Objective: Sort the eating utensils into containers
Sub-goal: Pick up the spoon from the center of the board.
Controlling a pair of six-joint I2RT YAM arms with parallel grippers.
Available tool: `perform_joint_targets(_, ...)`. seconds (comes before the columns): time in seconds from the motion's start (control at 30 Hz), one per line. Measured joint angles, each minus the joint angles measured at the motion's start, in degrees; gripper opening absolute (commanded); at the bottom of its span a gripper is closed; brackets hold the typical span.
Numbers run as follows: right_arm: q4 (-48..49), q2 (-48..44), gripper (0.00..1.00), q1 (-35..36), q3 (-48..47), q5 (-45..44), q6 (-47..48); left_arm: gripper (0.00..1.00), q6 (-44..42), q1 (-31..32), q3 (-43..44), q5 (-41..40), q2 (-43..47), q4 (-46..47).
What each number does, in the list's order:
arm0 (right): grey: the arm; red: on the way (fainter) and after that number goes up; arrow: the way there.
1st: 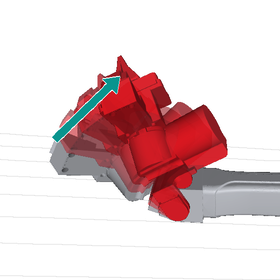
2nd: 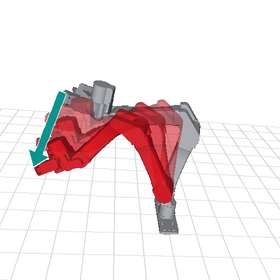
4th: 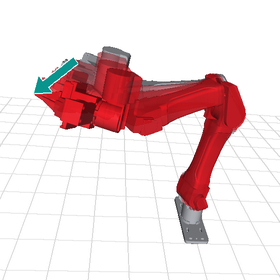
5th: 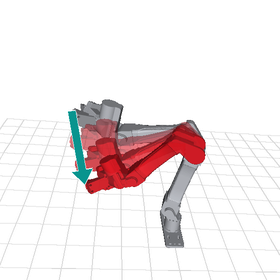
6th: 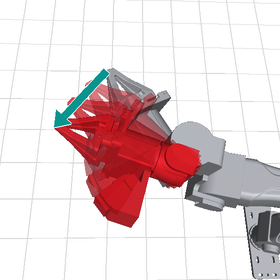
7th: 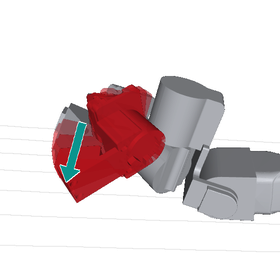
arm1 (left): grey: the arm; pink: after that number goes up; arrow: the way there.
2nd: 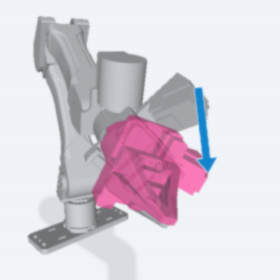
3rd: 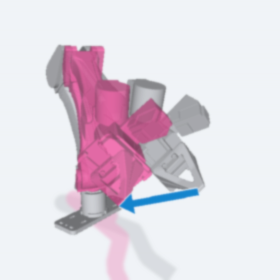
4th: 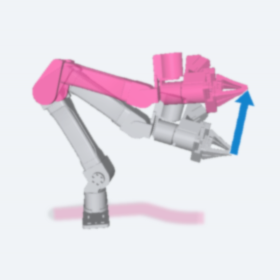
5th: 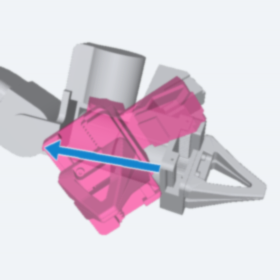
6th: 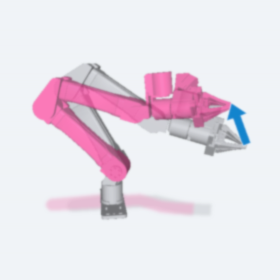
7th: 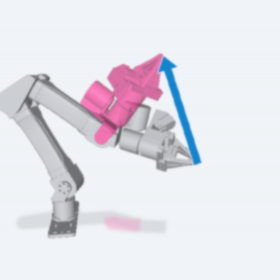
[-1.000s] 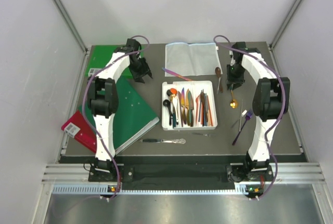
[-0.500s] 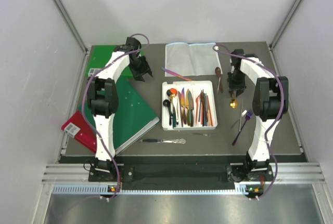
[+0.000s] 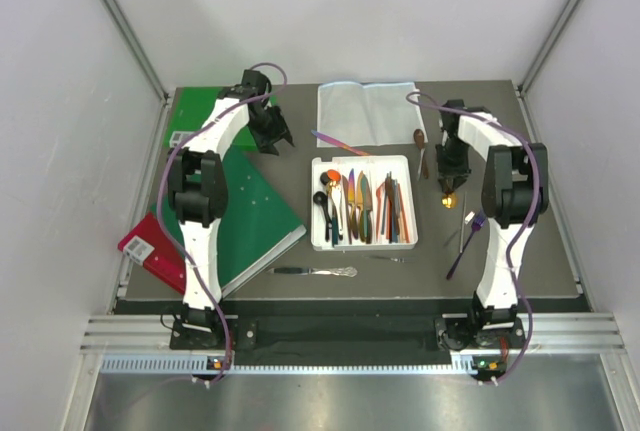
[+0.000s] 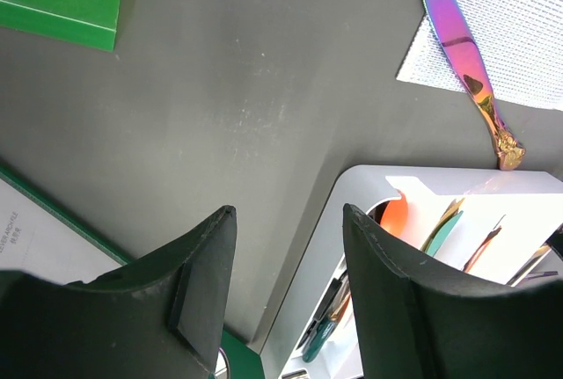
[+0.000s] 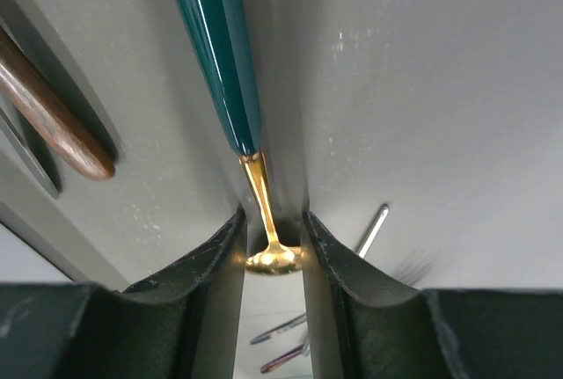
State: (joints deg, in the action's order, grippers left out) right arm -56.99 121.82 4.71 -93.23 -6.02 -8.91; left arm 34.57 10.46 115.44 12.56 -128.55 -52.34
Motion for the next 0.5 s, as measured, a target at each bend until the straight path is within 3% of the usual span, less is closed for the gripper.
perform_joint_targets(0.13,-0.98,1.07,0.00,-0.13,-1.68,0.11,0.35,0.57,0.00,0.00,0.28,-0.04,0.00,-0.20)
perform_joint_targets(0.5,-0.66,0.79,0.00,-0.37,-1.38,0.35,0.76,0.57,-0.02,0.07,0.85,-0.20,-0.48,-0.98)
